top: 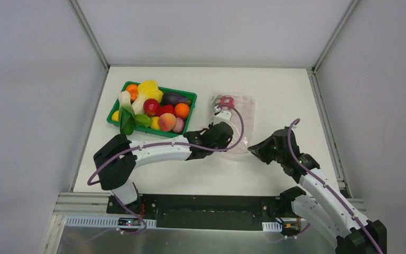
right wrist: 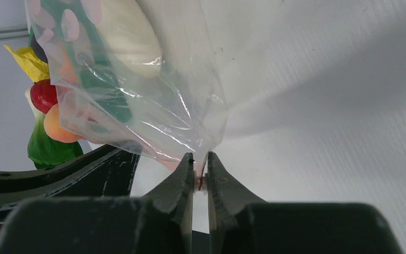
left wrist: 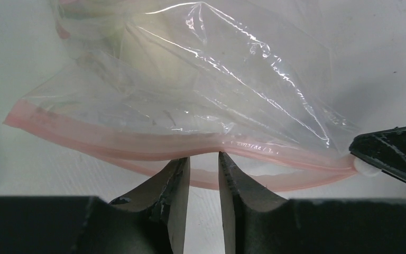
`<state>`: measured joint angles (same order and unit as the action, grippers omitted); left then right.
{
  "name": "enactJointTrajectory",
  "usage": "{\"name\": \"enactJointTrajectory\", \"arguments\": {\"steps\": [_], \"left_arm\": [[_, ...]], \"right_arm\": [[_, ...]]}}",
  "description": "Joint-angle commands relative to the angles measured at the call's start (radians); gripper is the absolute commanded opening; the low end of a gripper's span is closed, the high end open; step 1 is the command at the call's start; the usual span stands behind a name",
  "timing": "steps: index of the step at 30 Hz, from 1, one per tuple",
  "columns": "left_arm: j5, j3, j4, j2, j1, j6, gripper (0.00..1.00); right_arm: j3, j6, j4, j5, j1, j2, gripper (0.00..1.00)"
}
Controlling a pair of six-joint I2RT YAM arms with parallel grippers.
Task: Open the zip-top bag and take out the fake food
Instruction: Pick up the fake vegetable from the zipper food storage bag.
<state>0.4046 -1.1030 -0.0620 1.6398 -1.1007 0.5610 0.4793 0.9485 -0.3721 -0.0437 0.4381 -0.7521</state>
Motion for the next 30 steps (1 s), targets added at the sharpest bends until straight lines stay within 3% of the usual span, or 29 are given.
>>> {"name": "enactJointTrajectory", "arguments": {"steps": [1,6,10,19,30], "left_arm": [[0.053,-0.018,0.029,0.009,-0.008,-0.009,0.26],[0.095,-0.014,0.043,0.038,-0.008,-0.021,0.30],[0.131,-0.009,0.058,0.054,-0.008,-0.031,0.27],[0.103,0.163,0.240,-0.001,-0.007,-0.092,0.26],[0.122,0.058,0.255,0.061,-0.007,-0.081,0.34]], "right_arm": [[0.054,0.018,0.007,-0.024,0.007,0.004,0.00],[0.055,0.020,0.011,-0.035,0.007,-0.001,0.00],[0.060,0.020,0.012,-0.053,0.008,-0.010,0.00],[0.045,0.022,0.009,-0.043,0.010,0.006,0.00],[0.044,0.018,0.015,-0.070,0.011,-0.002,0.00]]}}
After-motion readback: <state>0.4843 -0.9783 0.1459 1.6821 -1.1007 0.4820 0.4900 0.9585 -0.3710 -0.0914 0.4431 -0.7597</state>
